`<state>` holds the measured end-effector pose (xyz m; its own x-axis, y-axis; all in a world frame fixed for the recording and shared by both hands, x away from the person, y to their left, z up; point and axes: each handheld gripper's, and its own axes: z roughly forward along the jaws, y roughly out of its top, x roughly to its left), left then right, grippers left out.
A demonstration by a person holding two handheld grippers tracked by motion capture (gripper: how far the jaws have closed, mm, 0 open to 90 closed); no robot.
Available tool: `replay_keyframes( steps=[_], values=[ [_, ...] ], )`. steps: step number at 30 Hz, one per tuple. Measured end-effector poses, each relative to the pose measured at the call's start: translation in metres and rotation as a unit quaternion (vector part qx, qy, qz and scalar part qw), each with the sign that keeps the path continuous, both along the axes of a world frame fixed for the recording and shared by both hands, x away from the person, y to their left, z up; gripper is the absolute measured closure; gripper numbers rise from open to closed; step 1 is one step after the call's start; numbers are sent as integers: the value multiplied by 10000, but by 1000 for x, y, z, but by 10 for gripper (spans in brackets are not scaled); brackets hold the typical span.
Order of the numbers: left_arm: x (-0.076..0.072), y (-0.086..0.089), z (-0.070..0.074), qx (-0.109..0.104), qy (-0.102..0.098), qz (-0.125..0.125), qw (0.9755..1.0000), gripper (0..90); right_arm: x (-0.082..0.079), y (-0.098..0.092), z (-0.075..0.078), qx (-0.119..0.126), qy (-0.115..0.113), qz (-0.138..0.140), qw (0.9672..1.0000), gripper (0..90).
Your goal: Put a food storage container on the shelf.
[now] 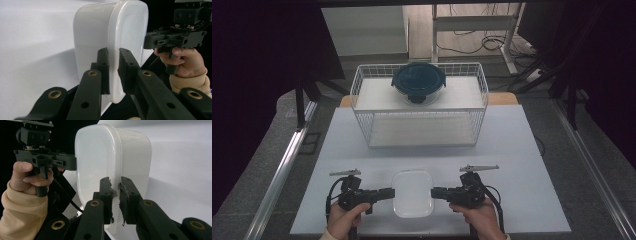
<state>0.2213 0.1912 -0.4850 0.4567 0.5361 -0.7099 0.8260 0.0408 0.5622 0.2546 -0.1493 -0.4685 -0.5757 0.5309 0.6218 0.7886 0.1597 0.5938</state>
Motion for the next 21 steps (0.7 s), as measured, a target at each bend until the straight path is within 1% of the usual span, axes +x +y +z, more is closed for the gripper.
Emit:
replay_keyframes(
  steps=[9, 11, 17, 21],
  values=[
    [-6, -1, 11, 64, -196, 18, 9998, 800, -4, 0, 10, -57, -221, 42, 9997, 800],
    [-6, 0, 11, 39, -209, 7, 9998, 801, -4, 1, 10, -57, -244, 54, 9997, 799],
    [-5, 0, 11, 64, -205, 12, 9998, 802, -3, 1, 9, -86, -251, 69, 9996, 799],
    [-6, 0, 13, 50, -242, -4, 9997, 802, -3, 1, 10, -82, -267, 77, 9996, 799]
  ],
)
